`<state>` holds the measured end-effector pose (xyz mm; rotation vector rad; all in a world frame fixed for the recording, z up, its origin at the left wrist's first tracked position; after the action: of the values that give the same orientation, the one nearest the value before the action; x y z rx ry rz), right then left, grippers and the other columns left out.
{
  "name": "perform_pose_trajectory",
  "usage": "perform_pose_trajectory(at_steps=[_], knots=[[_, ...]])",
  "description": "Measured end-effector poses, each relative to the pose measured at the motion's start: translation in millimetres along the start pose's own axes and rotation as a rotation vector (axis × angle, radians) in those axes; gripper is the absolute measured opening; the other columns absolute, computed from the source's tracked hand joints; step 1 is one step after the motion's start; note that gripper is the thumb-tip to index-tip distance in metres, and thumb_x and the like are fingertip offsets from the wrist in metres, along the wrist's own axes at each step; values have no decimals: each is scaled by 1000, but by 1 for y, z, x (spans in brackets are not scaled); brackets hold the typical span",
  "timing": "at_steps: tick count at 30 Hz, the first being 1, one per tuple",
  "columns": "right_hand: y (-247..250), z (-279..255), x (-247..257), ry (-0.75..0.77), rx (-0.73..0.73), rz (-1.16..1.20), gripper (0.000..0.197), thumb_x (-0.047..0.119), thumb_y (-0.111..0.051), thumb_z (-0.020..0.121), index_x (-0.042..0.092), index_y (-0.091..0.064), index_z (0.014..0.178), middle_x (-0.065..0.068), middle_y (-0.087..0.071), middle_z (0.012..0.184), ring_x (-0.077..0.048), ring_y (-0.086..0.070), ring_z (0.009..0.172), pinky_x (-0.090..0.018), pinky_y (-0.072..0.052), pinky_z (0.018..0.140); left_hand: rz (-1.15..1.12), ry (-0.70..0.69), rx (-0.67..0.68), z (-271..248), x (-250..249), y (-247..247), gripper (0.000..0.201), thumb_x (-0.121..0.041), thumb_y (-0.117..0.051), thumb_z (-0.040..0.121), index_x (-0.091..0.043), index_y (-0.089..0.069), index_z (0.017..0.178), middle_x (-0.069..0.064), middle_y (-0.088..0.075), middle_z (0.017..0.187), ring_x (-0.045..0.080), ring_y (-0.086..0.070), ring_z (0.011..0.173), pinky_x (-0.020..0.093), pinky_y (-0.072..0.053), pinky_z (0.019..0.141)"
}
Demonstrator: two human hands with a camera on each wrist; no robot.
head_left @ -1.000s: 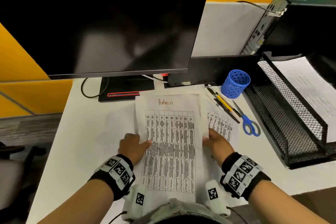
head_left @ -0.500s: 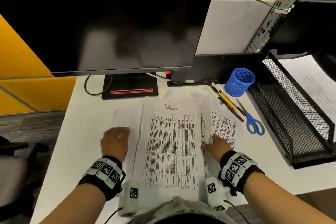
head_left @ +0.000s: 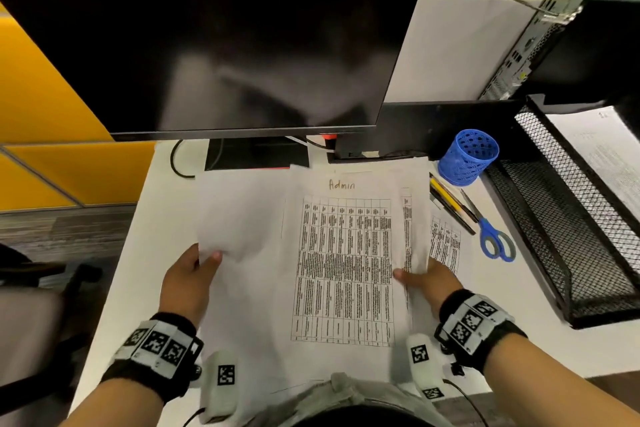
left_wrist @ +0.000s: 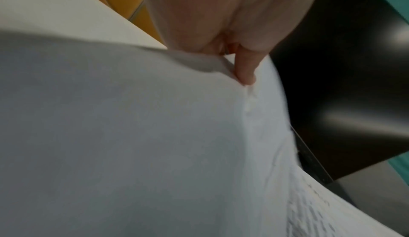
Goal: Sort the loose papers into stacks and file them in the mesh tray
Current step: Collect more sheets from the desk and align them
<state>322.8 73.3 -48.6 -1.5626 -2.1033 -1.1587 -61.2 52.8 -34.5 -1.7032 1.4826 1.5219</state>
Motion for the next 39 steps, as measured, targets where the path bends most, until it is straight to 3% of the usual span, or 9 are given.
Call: perform_pose_trajectory(at_steps=[4, 10, 18, 23, 26, 28, 31, 34, 39], knots=[[1, 0, 0, 11, 72, 123, 23, 25, -76, 72, 21, -56, 80, -4, -65, 86, -27, -59, 89, -38, -40, 93, -241, 80, 162, 5, -4, -9, 27, -11, -49, 95, -11, -61, 118, 11, -68, 111, 29, -62, 103, 36, -48, 87], [-19, -12, 21, 114, 200, 125, 52, 30, -79, 66, 11, -63, 111, -7, -71, 106, -25, -65, 101, -46, -44, 100, -294, 116, 295, -5, -25, -50, 29, -7, -45, 93, -15, -64, 114, 10, -70, 110, 26, -63, 100, 34, -50, 82], [-23, -20, 46, 212, 137, 230, 29, 29, -69, 80, 21, -54, 103, 9, -62, 87, -18, -58, 93, -31, -41, 91, -497, 109, 182, -21, -52, -69, 49, -61, -37, 90, -26, -61, 116, 4, -71, 107, 22, -65, 101, 40, -50, 91], [-1, -40, 89, 403, 28, 292, 10, 28, -64, 85, 27, -61, 95, 13, -65, 86, -6, -61, 85, -27, -44, 86, -365, -258, 208, -30, -114, -62, 44, -29, -53, 93, -29, -37, 134, -3, -61, 127, 17, -58, 117, 48, -43, 103], [7, -56, 111, 588, 26, 302, 24, 20, -67, 82, 38, -59, 97, 24, -67, 85, 9, -63, 83, -10, -49, 76, -327, -458, 125, -45, -141, -52, 34, -19, -43, 98, -31, -40, 130, -13, -59, 126, 5, -54, 119, 34, -43, 104], [9, -62, 112, 631, 24, 287, 34, 16, -72, 77, 32, -62, 105, 27, -70, 83, 13, -65, 85, -5, -50, 74, -347, -494, 123, -54, -145, -49, 32, -19, -37, 100, -34, -41, 128, -19, -58, 120, -7, -54, 113, 17, -44, 97], [13, -60, 97, 603, 1, 269, 39, 13, -74, 75, 26, -63, 110, 17, -73, 96, 2, -67, 96, -22, -53, 85, -349, -451, 169, -61, -132, -52, 24, -18, -36, 100, -26, -46, 121, -25, -64, 103, -19, -55, 94, 1, -42, 78], [17, -60, 88, 589, -37, 301, 38, 10, -68, 81, 21, -60, 117, 9, -71, 109, -8, -66, 104, -39, -49, 98, -305, -408, 219, -59, -120, -57, 17, -22, -47, 96, -37, -50, 103, -31, -66, 91, -16, -58, 86, 3, -45, 71], [11, -79, 112, 686, -89, 313, 37, 9, -52, 92, 35, -50, 118, 19, -62, 111, -3, -57, 111, -29, -43, 101, -260, -478, 194, -67, -141, -65, 28, -17, -37, 100, -42, -48, 97, -32, -63, 93, -19, -54, 91, 13, -45, 85]])
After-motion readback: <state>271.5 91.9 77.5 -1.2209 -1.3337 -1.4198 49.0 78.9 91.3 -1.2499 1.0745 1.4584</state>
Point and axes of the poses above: each hand's wrist, its own z-axis towards the middle knuckle, its own y-axis out of the back of the hand, x = y × z, the point moved 7 cm from there along z, towards the middle knuckle
